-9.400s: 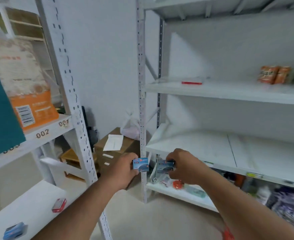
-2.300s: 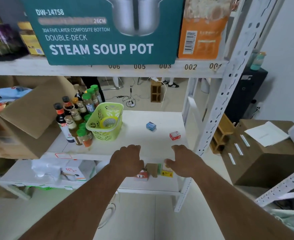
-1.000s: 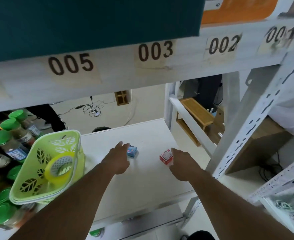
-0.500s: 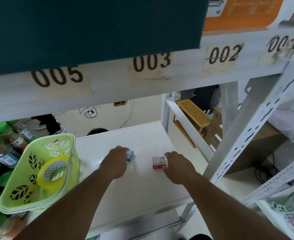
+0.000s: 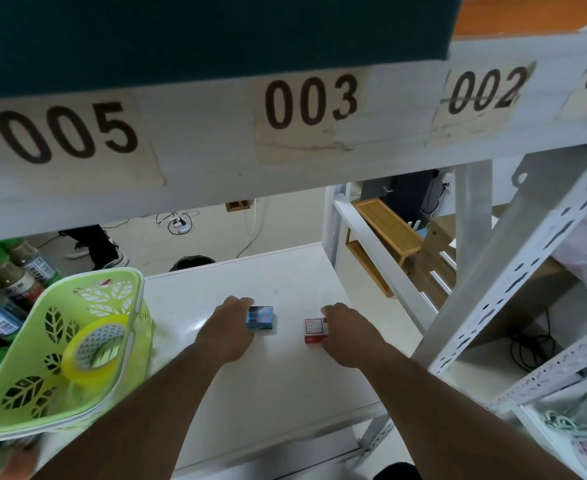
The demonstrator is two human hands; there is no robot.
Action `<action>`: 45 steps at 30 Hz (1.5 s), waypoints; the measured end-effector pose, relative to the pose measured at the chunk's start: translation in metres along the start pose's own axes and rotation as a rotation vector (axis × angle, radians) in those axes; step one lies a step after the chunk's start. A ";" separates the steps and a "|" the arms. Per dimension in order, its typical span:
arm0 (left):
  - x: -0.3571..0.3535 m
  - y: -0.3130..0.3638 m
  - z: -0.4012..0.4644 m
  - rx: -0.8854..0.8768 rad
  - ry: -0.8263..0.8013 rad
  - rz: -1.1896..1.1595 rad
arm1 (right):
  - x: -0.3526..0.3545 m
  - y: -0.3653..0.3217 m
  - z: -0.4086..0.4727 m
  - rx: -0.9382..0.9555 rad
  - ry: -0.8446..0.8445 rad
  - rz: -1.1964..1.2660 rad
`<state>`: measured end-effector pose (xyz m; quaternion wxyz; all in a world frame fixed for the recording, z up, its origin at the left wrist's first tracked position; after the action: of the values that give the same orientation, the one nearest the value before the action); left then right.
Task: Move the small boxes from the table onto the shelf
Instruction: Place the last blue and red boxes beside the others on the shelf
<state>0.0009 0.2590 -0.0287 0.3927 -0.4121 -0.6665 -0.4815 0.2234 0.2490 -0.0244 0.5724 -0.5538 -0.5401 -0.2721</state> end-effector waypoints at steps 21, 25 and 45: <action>0.044 0.027 -0.043 -0.178 -0.047 -0.163 | 0.041 -0.027 -0.040 -0.008 0.028 0.128; 0.060 0.035 -0.066 -0.257 -0.072 -0.154 | 0.055 -0.041 -0.076 -0.062 0.068 0.167; 0.050 0.156 -0.221 -0.595 -0.304 -0.142 | 0.111 -0.010 -0.307 -0.315 0.273 0.149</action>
<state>0.1557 0.0848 0.1176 0.1171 -0.5283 -0.5747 -0.6139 0.3409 -0.0062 0.1410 0.5651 -0.6327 -0.3663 -0.3824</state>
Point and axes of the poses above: each hand's wrist, its own z-axis towards the middle knuckle, its own x-axis out of the back of the hand, y = z × x, the point moved 8 cm from there along z, towards the middle knuckle, and after that the axes turned 9 degrees about x, right-handed, at the moved point
